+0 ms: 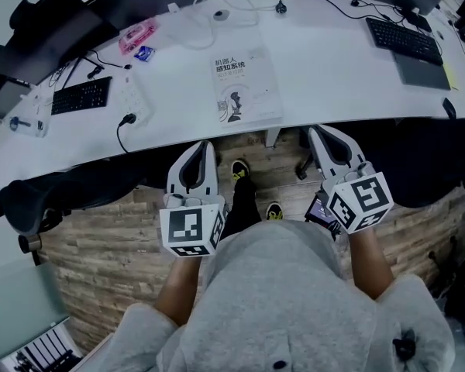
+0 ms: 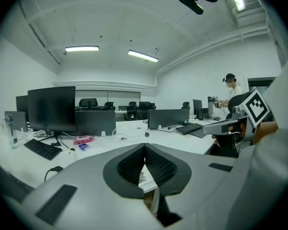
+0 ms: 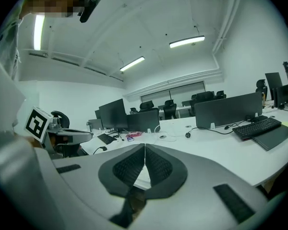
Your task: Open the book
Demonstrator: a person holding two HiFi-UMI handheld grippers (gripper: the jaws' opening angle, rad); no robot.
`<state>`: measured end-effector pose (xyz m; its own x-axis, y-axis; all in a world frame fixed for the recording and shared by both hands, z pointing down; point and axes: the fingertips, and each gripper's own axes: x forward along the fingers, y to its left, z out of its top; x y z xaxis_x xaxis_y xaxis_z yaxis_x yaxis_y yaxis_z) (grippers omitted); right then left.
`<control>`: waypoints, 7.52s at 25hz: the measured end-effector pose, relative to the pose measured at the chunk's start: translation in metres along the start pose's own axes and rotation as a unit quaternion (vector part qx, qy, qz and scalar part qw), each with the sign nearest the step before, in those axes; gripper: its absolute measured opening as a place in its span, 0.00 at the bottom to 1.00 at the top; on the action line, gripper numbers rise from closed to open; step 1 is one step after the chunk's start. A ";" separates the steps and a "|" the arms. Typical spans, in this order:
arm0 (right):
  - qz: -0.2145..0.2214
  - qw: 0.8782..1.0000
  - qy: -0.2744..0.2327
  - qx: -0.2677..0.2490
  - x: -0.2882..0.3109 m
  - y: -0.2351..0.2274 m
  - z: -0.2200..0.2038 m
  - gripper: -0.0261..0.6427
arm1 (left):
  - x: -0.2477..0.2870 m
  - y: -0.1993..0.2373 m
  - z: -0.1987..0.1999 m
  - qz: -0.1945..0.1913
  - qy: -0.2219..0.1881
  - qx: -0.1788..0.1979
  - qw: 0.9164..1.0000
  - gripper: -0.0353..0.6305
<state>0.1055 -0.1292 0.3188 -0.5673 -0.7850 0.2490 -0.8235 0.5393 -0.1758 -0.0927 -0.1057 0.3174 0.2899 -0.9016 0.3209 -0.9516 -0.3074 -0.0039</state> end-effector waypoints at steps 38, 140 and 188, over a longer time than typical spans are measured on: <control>-0.061 0.962 0.166 0.205 0.138 -0.054 -0.164 0.22 | 0.181 0.052 -0.139 -0.082 0.177 -0.030 0.980 0.07; 0.236 0.946 0.221 0.029 0.253 0.213 -0.153 0.11 | 0.021 0.164 -0.098 0.087 0.110 -0.119 0.983 0.07; -0.048 0.998 0.026 -0.032 -0.120 -0.023 0.004 0.10 | -0.085 -0.040 -0.003 0.012 -0.019 -0.063 0.998 0.07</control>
<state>0.1925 -0.0485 0.2889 -0.4842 -0.8177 0.3112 -0.8714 0.4826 -0.0877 -0.0798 -0.0156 0.2932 0.2678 -0.9201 0.2858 -0.9630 -0.2465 0.1087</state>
